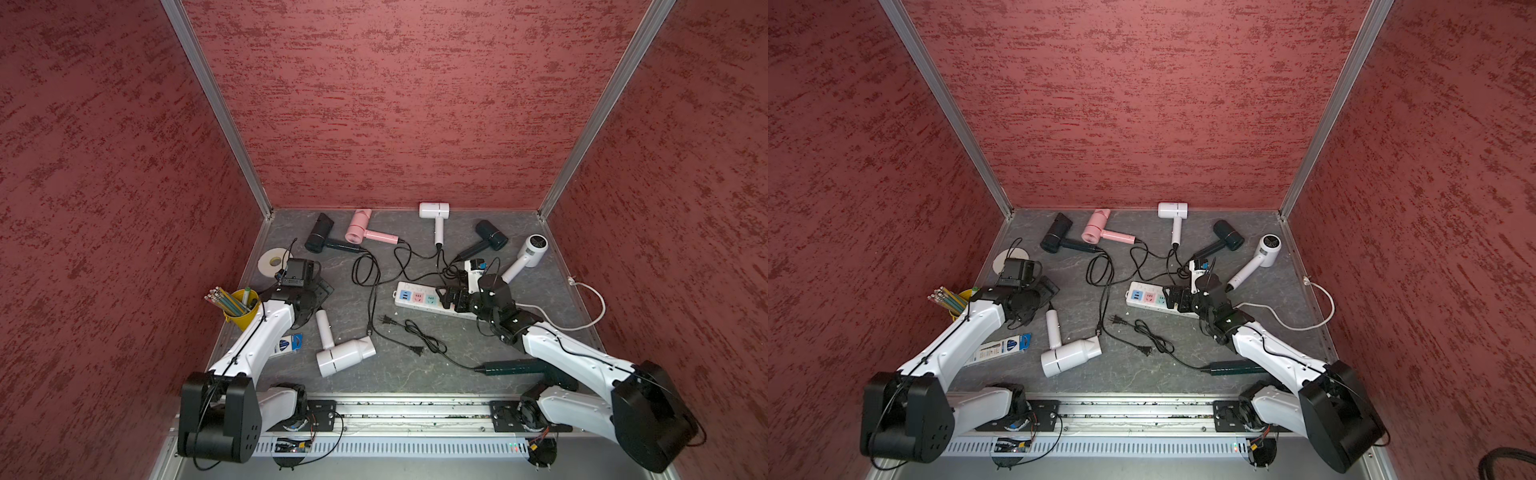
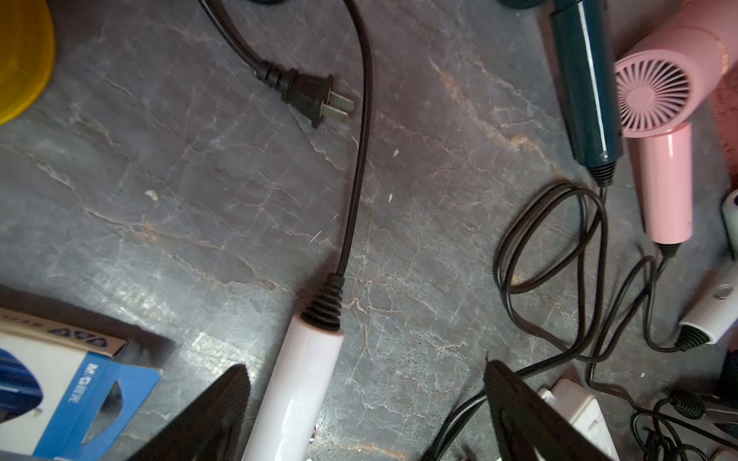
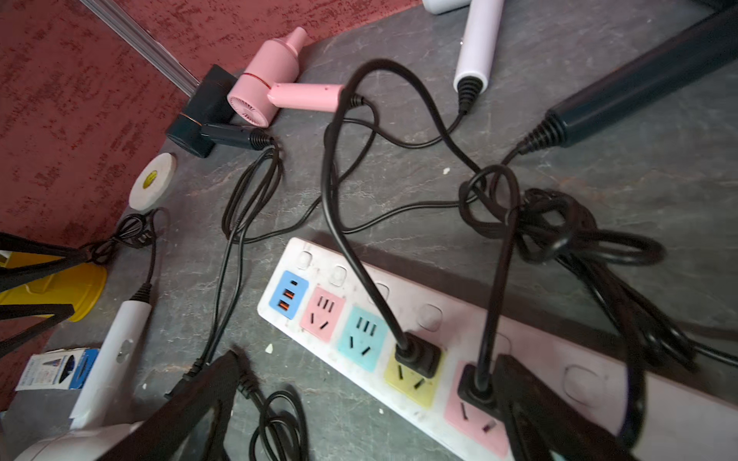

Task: Charge the blow dryers
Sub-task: Adjust the socket at the center of the board.

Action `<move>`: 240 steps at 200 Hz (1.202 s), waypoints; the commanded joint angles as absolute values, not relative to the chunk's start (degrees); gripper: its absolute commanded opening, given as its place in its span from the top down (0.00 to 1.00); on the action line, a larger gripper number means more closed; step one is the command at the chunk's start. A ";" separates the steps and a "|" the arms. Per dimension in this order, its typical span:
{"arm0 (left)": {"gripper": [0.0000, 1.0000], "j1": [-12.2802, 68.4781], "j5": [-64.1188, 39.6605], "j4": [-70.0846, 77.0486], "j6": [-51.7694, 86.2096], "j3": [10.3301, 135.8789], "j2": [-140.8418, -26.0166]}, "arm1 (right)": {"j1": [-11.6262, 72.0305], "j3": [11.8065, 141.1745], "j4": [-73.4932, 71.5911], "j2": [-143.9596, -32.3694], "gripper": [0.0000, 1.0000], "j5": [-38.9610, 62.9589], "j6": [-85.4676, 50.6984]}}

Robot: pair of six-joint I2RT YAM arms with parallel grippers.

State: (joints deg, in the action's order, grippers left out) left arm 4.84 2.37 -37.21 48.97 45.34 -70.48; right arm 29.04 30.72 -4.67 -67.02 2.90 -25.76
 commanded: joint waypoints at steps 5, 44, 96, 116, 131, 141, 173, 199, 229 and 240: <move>0.09 5.94 0.97 -37.92 50.47 48.10 -73.17 | 28.04 29.98 -8.54 -66.81 0.00 4.00 -23.28; 0.11 14.79 4.29 -40.56 48.28 55.02 -79.77 | 27.86 28.69 -10.99 -67.21 0.00 1.51 -23.86; 0.14 27.18 2.19 -42.47 37.54 64.92 -88.70 | 27.74 28.47 -11.47 -67.52 0.00 -3.38 -24.77; 0.14 28.21 1.15 -40.28 36.78 64.49 -88.80 | 27.77 27.80 -12.11 -66.91 0.00 -3.92 -24.87; 0.13 27.90 0.60 -39.50 37.13 63.99 -88.70 | 27.77 27.47 -12.47 -66.63 0.00 -4.21 -24.89; 0.13 27.65 0.44 -39.33 37.29 63.66 -88.72 | 27.77 27.42 -12.48 -66.62 0.00 -4.46 -24.99; 0.16 27.40 -2.51 -38.51 36.89 62.31 -87.72 | 27.75 27.29 -12.30 -66.32 0.00 -6.13 -25.22; 0.17 29.52 -3.70 -39.96 35.93 61.22 -86.90 | 27.69 26.81 -13.12 -65.58 0.00 -4.76 -24.86; 0.19 33.02 -7.13 -41.06 35.42 60.48 -86.47 | 27.49 26.10 -14.76 -65.04 0.00 -2.64 -24.30; 0.20 34.68 -7.24 -42.22 35.40 60.60 -86.45 | 27.47 25.91 -15.09 -64.91 0.00 -1.40 -23.84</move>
State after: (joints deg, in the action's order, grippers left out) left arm 31.79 -4.54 -40.10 36.71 60.90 -87.83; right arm 27.94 26.92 -12.29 -66.08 -3.40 -24.80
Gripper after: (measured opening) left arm 0.811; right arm 0.996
